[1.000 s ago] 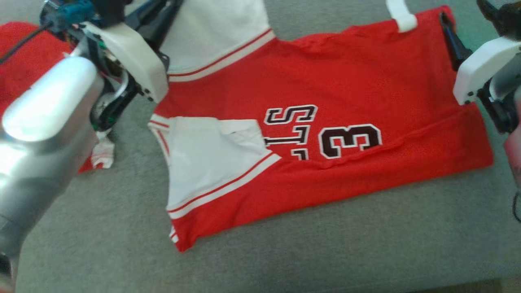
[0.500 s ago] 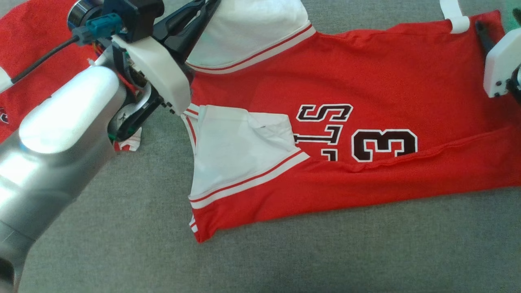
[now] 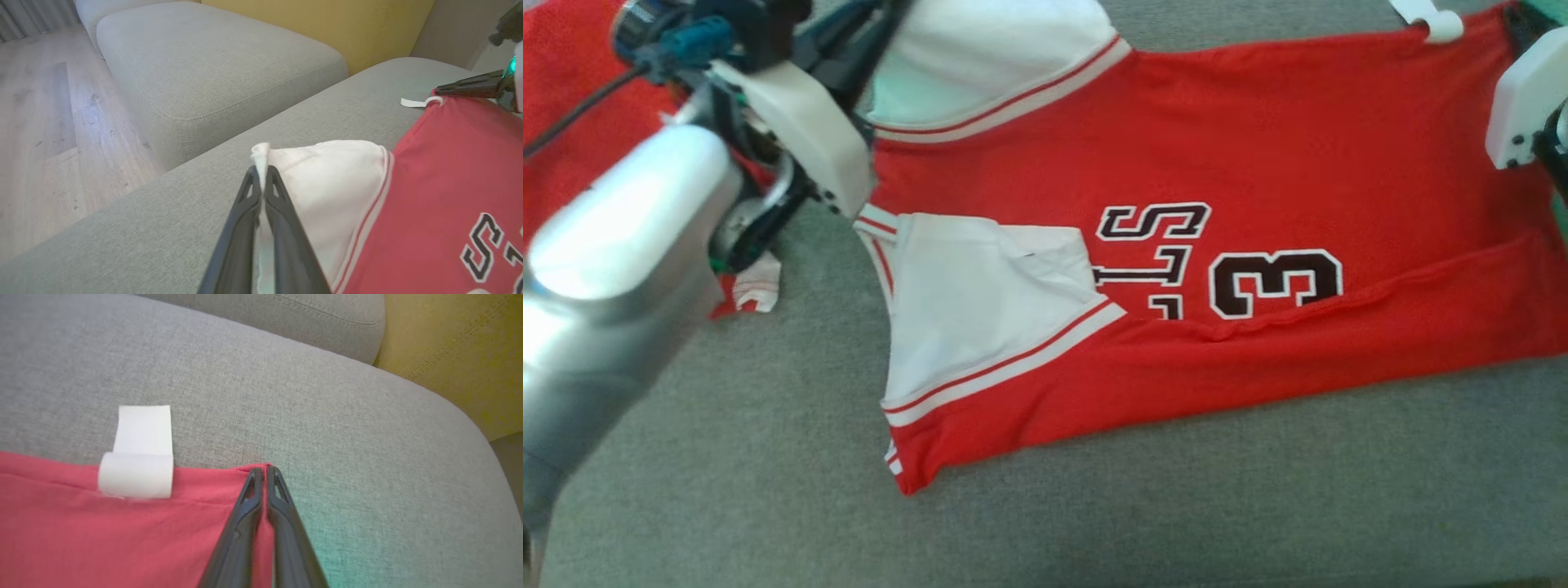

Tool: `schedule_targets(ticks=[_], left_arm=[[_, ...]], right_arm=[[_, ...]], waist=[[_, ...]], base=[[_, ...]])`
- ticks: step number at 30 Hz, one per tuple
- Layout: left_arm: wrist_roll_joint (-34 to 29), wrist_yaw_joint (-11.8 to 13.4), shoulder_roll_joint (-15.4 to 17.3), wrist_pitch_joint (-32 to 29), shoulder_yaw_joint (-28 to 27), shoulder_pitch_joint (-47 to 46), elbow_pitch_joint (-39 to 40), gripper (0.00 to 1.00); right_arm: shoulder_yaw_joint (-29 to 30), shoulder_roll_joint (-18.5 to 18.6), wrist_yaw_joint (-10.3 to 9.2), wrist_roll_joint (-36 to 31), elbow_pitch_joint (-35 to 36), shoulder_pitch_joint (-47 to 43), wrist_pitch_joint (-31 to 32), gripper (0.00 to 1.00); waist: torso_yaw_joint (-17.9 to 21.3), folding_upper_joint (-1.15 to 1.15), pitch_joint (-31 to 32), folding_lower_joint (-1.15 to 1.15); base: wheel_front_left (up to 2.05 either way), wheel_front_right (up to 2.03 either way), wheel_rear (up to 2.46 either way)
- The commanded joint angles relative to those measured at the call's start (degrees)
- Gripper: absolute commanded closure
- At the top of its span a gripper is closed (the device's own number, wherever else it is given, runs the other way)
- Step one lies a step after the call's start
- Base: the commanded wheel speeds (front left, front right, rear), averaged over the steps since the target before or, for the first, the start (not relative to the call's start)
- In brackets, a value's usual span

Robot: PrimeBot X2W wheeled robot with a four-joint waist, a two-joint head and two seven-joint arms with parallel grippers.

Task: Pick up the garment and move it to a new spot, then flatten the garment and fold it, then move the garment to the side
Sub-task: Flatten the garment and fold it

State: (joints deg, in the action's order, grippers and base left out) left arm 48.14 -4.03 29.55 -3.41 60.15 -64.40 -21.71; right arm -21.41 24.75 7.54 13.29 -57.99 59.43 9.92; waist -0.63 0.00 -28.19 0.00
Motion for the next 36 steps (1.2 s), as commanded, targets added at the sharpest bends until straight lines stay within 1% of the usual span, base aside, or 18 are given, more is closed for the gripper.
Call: schedule_targets(ticks=[1,5,6,8,9,14,18,20,24,28,32,36], left_arm=[[-0.59,0.40,2.57,0.67,-3.16,-3.68,0.20,1.00],[-1.36,1.03,2.53,2.30,-4.39,-6.13,-2.99,1.00],[-1.85,1.27,1.95,3.37,-4.91,-7.65,-4.75,1.00],[-2.80,1.54,1.30,4.68,-5.18,-9.31,-6.62,1.00],[-2.80,1.54,1.30,4.68,-5.18,-9.31,-6.62,1.00],[-4.37,2.03,-0.90,8.82,-6.02,-12.71,-11.42,1.00],[-4.79,1.69,-2.70,11.77,-6.10,-13.51,-14.70,1.00],[-4.78,1.03,-3.29,12.71,-5.73,-13.07,-15.92,1.00],[-3.86,-0.42,-4.01,13.43,-5.00,-11.30,-17.12,1.00],[-3.07,-1.69,-3.95,13.06,-3.61,-9.17,-16.02,1.00],[-2.29,-2.56,-2.64,11.47,-1.57,-6.51,-13.03,1.00],[0.37,-3.02,-0.53,8.46,-0.19,-3.19,-8.23,1.00]], right_arm=[[0.40,-0.13,-0.05,0.91,1.11,1.26,-1.39,1.00],[2.07,-1.68,-0.05,2.68,1.42,4.10,-4.98,1.00],[2.87,-2.23,-0.05,3.10,1.49,5.60,-6.86,1.00],[3.78,-2.74,-0.05,3.35,1.31,7.07,-8.78,1.00],[3.78,-2.74,-0.05,3.35,1.31,7.07,-8.78,1.00],[5.80,-4.01,-0.05,3.03,0.39,9.90,-14.02,1.00],[7.02,-5.08,-0.05,3.32,-0.79,10.46,-17.33,1.00],[6.97,-5.48,-0.05,3.67,-1.41,10.05,-18.31,1.00],[6.16,-5.79,-0.05,5.26,-2.28,8.52,-19.14,1.00],[4.52,-5.28,-0.05,7.55,-2.21,6.26,-19.12,1.00],[2.70,-4.15,-0.05,10.45,-1.76,3.56,-17.98,1.00],[-0.48,-2.59,-0.05,13.63,-0.60,0.26,-15.02,1.00]], waist=[[0.64,0.00,0.07,0.00],[2.13,0.00,-0.05,0.00],[2.65,0.00,-0.14,0.00],[3.12,0.00,-0.23,0.00],[3.12,0.00,-0.23,0.00],[3.85,0.00,-0.20,0.00],[3.87,0.00,0.29,0.00],[3.73,0.00,0.78,0.00],[3.27,0.00,2.01,0.00],[2.56,0.00,3.61,0.00],[1.95,0.00,5.46,0.00],[1.44,0.00,7.03,0.00]], base=[[0.00,0.00,0.00],[0.00,0.00,0.00],[0.00,0.00,0.00],[0.00,0.00,0.00],[0.00,0.00,0.00],[0.00,0.00,0.00],[0.00,0.00,0.00],[0.00,0.00,0.00],[0.00,0.00,0.00],[0.00,0.00,0.00],[0.00,0.00,0.00],[0.00,0.00,0.00]])
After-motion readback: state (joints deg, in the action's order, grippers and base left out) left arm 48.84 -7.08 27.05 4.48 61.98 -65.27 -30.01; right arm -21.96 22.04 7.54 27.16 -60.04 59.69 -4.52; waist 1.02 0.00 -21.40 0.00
